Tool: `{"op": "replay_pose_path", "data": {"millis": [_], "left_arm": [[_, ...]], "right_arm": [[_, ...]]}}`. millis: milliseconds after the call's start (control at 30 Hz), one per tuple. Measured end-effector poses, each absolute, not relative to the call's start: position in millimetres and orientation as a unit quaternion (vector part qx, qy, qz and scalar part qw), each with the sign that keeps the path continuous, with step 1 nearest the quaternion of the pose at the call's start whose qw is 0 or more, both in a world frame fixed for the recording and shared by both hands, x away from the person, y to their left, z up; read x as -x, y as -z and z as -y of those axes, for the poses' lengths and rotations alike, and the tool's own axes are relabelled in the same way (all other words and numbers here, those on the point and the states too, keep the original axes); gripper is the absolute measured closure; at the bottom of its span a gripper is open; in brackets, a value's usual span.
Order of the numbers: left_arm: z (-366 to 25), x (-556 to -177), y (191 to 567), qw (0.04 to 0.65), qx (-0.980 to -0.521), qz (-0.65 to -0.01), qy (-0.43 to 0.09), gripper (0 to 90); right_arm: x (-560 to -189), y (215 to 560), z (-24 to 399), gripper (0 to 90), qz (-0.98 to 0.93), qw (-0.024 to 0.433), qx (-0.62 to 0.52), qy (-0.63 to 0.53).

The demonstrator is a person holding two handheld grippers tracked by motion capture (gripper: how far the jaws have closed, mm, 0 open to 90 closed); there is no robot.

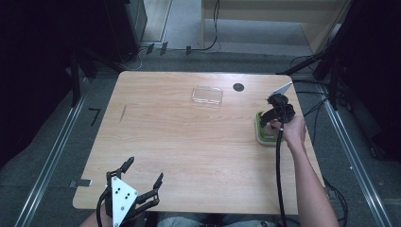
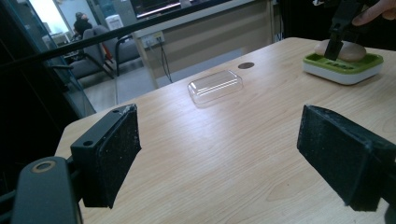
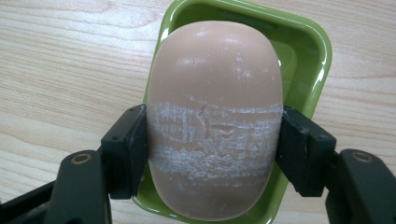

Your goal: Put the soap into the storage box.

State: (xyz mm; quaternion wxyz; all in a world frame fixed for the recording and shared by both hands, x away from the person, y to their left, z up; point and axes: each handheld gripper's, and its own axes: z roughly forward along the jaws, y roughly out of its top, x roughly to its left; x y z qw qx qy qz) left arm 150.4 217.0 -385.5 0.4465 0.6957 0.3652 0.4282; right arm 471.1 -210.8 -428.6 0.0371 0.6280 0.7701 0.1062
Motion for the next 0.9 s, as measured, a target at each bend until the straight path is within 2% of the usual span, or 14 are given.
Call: {"op": "replay_pose_path", "data": {"millis": [900], "left_arm": [[-217, -150, 386, 0.447, -0.696, -0.365, -0.427, 13.9]], "right_arm": [[-475, 443, 214, 33.7, -0.759, 0.033, -0.643, -0.098]]}}
